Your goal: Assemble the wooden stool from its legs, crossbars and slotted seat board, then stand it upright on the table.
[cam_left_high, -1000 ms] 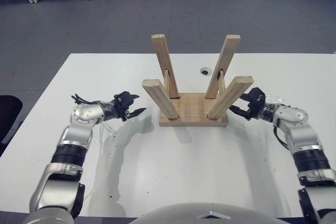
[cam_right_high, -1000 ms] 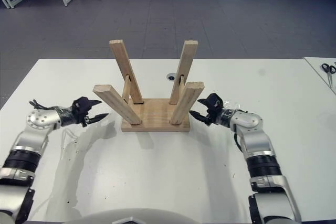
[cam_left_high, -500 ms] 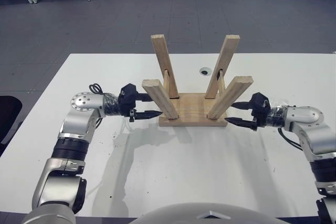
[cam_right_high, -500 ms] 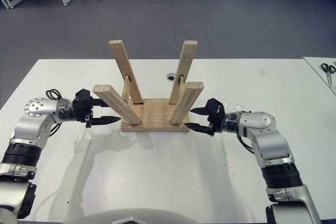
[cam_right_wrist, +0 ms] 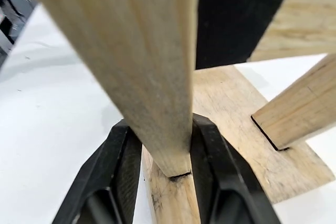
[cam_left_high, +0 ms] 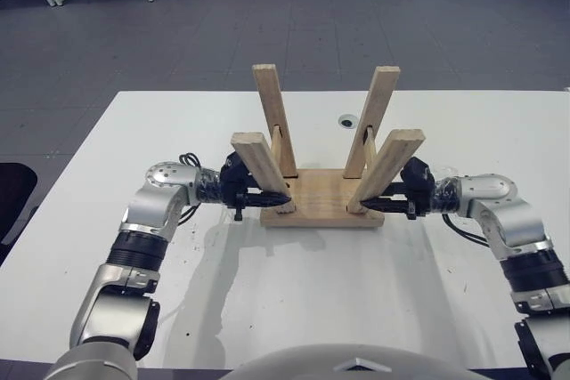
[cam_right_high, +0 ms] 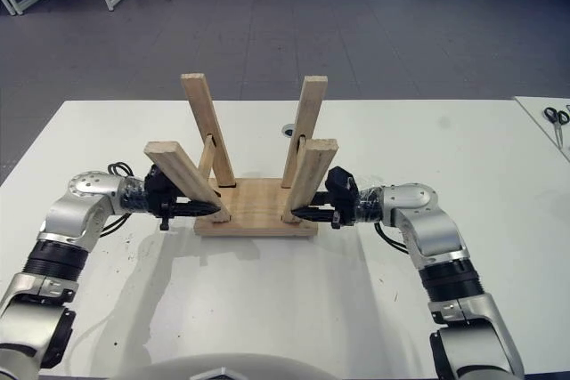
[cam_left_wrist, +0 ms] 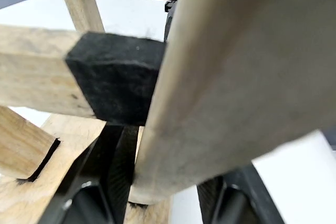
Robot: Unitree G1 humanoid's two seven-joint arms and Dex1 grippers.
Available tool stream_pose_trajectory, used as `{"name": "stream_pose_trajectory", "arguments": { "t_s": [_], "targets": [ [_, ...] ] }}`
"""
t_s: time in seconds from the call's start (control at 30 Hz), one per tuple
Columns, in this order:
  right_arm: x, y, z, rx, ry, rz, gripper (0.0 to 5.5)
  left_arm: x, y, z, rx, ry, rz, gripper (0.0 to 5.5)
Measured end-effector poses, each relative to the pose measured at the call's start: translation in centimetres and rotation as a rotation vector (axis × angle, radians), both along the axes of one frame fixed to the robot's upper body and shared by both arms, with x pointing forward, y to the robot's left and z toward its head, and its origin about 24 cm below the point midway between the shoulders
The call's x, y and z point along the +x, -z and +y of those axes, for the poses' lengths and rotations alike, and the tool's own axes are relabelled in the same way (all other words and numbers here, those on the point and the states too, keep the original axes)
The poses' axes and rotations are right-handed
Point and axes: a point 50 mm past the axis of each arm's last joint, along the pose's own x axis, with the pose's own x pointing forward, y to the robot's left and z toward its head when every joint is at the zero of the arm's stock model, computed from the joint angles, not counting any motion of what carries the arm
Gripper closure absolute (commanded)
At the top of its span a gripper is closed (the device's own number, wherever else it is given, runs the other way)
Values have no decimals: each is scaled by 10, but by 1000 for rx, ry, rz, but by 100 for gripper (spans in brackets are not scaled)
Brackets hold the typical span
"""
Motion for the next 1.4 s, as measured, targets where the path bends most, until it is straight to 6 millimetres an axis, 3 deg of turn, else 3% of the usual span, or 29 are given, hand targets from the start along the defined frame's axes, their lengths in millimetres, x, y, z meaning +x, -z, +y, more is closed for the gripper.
{"name": "stream_pose_trajectory", "arguments": {
  "t_s": [0.2, 0.3, 0.37, 0.43, 0.5, 0.67, 0.77, 0.87, 1.03, 1.17, 1.3, 1.4],
  "targets": [
    [-20, -26, -21, 280, -65, 433, 438, -20, -31, -5, -196, 92, 376, 409],
    [2, -30, -28, 363, 33, 703, 368, -8, -39, -12, -197, 50, 649, 409],
    [23, -31, -28, 365, 132, 809, 323, 1, -28, -18, -221, 2, 853, 409],
    [37, -20, -23, 357, 218, 914, 281, 2, -4, -23, -274, -46, 1062, 409],
    [45, -14, -21, 349, 256, 968, 276, 9, 1, -22, -328, -101, 1138, 409],
    [47, -8, -24, 355, 250, 987, 276, 18, 5, -11, -423, -209, 1190, 409],
    [46, -8, -33, 346, 274, 971, 273, 21, 4, -3, -478, -261, 1208, 355],
    [45, -9, -37, 357, 279, 967, 235, 21, 2, -1, -502, -260, 1219, 302],
    [47, -16, -45, 406, 302, 923, 235, 24, -3, 2, -516, -282, 1181, 302],
    [46, -24, -67, 447, 399, 865, 235, 22, -17, 30, -524, -354, 1117, 302],
    [36, -14, -85, 400, 508, 777, 235, 9, -27, 53, -519, -390, 1108, 302],
    [27, -11, -88, 340, 531, 712, 173, 6, -23, 51, -490, -402, 1114, 242]
  ]
}}
